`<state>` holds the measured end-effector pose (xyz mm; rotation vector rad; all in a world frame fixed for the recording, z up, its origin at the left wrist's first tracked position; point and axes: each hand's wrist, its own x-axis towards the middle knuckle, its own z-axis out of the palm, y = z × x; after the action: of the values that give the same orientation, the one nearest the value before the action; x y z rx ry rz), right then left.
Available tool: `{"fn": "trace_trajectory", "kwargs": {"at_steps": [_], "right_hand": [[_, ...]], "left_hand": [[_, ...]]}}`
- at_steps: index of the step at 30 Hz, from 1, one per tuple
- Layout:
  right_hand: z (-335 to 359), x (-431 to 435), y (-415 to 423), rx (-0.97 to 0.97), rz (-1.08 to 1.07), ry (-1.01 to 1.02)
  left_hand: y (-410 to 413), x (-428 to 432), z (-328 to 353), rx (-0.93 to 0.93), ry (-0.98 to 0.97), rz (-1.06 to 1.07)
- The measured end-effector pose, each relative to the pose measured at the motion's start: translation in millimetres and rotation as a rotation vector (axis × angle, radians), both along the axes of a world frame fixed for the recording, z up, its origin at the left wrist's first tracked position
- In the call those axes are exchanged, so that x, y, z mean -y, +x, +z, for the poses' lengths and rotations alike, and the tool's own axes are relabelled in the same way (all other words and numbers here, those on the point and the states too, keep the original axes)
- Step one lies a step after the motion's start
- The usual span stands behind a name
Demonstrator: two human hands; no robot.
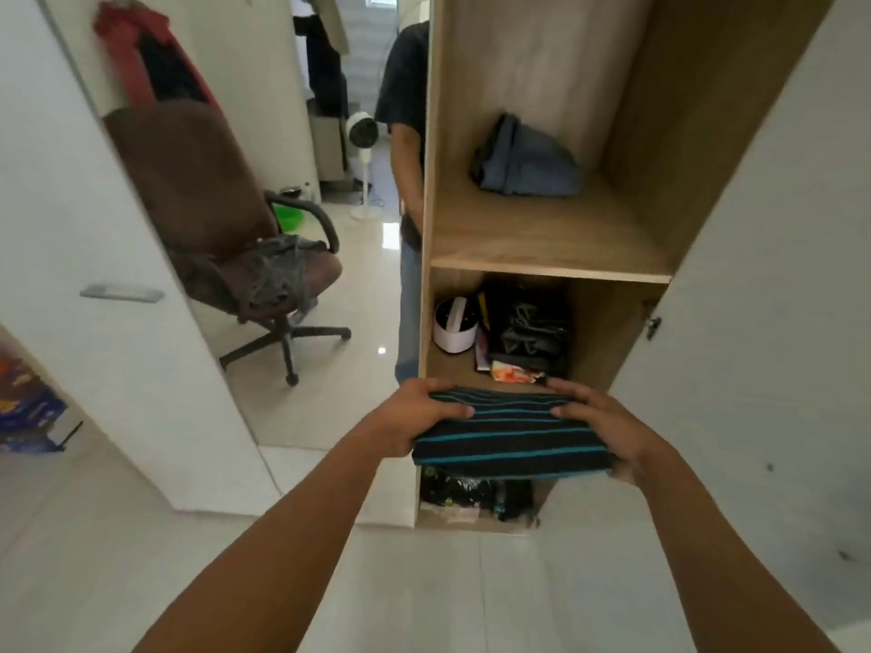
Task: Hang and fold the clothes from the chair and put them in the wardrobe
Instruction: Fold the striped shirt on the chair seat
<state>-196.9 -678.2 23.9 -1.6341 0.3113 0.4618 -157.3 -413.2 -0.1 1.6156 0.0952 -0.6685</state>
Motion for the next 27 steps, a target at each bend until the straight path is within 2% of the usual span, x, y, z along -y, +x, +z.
{"fn": "trace_trajectory", "kwargs": {"at_steps": [4,7,10,14,18,21,25,27], "right_hand": [[76.1,46.9,19.5,0.147,-0.110,0.050],[121.0,68.9,57.5,0.224,-0.225,0.165],[156.2,79.4,104.6,0.288,-0.283,0.288],[193.0,79.3,172.8,0.458,-0.240,0.172],[206.9,79.3,245.2,0.634,-0.219,0.079],[186.5,86.9,285.5,0.598,-0.201,0.058],[124.9,88.4,294.3,0.315,-0.107,-0.090],[98.0,91.7,295.4,0.248,-0.135,-0.140]], "left_hand": [[43.2,45.8,76.0,0.092,-0.046,-0.030],[74.7,65.6,133.7,0.116,-0.104,-0.090],[114.1,76.8,179.1,0.199,-0.159,-0.032],[181.9,95.9,214.3,0.340,-0.204,0.095],[246.3,111.6,220.3,0.525,-0.219,0.235],[281.0,114.1,196.4,0.509,-0.157,0.251],[296.0,110.2,130.5,0.305,0.043,0.152],[300.9,108.3,103.3,0.237,0.123,0.149]]}}
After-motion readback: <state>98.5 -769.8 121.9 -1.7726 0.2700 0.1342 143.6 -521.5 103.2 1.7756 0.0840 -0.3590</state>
